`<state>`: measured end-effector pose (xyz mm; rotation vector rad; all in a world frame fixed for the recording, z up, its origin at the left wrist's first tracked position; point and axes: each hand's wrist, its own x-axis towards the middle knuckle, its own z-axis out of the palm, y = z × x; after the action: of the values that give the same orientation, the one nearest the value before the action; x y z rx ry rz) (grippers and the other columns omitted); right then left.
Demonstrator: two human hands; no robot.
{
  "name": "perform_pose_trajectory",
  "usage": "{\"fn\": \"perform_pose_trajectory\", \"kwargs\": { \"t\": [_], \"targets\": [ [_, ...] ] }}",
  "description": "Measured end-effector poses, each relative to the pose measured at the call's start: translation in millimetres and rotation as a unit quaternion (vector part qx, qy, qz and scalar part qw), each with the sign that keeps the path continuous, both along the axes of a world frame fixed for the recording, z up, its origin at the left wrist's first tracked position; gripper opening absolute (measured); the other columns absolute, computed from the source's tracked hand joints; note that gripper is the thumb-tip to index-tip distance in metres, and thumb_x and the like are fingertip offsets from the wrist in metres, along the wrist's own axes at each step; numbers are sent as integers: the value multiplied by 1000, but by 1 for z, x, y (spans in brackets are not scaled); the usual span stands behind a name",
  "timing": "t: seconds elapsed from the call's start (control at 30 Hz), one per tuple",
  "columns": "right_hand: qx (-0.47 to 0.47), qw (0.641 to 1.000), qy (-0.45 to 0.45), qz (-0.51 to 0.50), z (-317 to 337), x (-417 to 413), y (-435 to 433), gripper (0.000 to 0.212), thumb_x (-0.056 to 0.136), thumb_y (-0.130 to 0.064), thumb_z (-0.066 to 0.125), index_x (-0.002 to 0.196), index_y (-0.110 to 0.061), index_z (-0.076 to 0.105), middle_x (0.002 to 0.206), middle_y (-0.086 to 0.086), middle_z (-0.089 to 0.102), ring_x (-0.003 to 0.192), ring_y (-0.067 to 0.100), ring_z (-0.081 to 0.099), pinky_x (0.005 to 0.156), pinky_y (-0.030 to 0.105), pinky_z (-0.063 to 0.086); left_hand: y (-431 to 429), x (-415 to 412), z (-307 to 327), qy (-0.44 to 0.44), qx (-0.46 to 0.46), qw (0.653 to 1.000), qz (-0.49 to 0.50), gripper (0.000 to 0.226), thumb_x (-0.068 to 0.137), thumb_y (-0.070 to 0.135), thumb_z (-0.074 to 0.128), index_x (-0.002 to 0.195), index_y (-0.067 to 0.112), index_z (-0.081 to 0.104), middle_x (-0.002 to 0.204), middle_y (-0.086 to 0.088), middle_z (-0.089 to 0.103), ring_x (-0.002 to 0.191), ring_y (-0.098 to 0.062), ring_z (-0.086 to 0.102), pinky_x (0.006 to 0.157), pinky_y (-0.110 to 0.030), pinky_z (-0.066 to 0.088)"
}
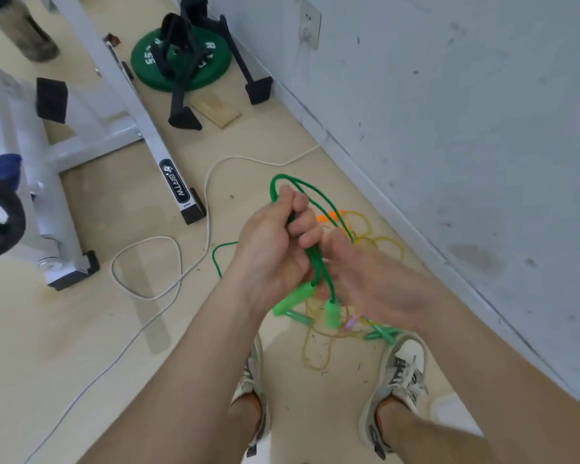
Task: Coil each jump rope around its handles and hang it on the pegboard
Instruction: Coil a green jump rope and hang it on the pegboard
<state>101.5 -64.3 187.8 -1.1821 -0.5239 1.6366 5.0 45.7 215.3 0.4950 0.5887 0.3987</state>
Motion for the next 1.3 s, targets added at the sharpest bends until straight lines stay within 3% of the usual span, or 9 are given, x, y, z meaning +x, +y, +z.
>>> {"fn": "perform_pose_trajectory", "kwargs": {
  "t": [0.13, 0.23, 0.47, 0.63, 0.77, 0.9, 1.03, 1.1, 1.3],
  "targets": [
    [21, 990, -61, 128, -3, -19, -1, 4, 85, -16, 61, 87, -14, 63, 77, 1, 69, 91, 21, 69, 82, 26, 50, 29, -9, -2, -92, -132, 979, 125, 42, 104, 31, 34, 65, 15, 43, 47, 6, 21, 36, -8, 21, 38, -18, 34],
    [-25, 991, -39, 125, -6, -13, -2, 11, 91, -6, 63, 85, -14, 59, 78, 3, 62, 92, 25, 70, 82, 37, 50, 49, -22, -5, -117, -156, 963, 186, 43, 104, 22, 34, 62, 13, 41, 48, 5, 20, 36, -10, 20, 37, -19, 34],
    [-29, 994, -21, -105, -6, -21, 9, 26, 84, -22, 66, 102, -3, 68, 103, 7, 66, 94, 14, 62, 94, 45, 55, 43, -22, -4, -140, -180, 953, 200, 36, 100, 20, 40, 65, 11, 43, 53, 3, 26, 42, -12, 27, 43, -22, 39],
    [4, 998, -40, -49, -3, -23, 10, 29, 89, -35, 65, 72, -13, 69, 102, -4, 70, 98, 10, 62, 90, 34, 48, 29, -11, -1, -123, -149, 964, 184, 34, 100, 27, 41, 70, 12, 43, 56, 1, 31, 46, -13, 36, 57, -24, 48],
    [7, 998, 66, -14, -1, -34, 9, 25, 92, -30, 59, 93, -5, 61, 94, 11, 69, 97, 27, 69, 98, 47, 48, 34, -12, -6, -156, -212, 944, 197, 34, 98, 23, 40, 67, 10, 45, 52, 2, 26, 42, -12, 26, 44, -19, 33],
    [-42, 987, 140, -73, 9, -44, 11, 28, 86, -31, 62, 103, -12, 50, 81, 11, 59, 66, 34, 68, 66, 43, 57, 26, -5, -4, -131, -203, 949, 203, 30, 96, 26, 44, 71, 9, 46, 56, 1, 32, 44, -13, 32, 48, -20, 39],
    [-47, 991, 41, -114, 14, -38, 14, 19, 87, -22, 68, 91, -12, 53, 75, 7, 55, 52, 23, 55, 52, 30, 50, 16, 1, -3, 89, 37, 992, 79, 13, 92, 19, 53, 84, 10, 57, 68, -6, 58, 64, -22, 57, 69, -30, 55],
    [-52, 989, -78, -115, 13, -32, 14, 20, 84, -10, 74, 92, -13, 56, 69, 3, 58, 50, 18, 57, 51, 28, 51, 10, 1, -8, 239, 263, 934, -43, 16, 91, 22, 59, 85, 8, 64, 69, -3, 63, 64, -17, 57, 55, -23, 49],
    [-76, 977, -167, -109, 4, -16, 11, 47, 74, 1, 79, 111, -17, 57, 76, -5, 65, 71, 12, 65, 56, 25, 53, 8, -4, -14, 208, 383, 879, -195, 25, 90, 15, 64, 66, 6, 65, 56, -5, 50, 48, -9, 40, 45, -18, 36]
  ]
}}
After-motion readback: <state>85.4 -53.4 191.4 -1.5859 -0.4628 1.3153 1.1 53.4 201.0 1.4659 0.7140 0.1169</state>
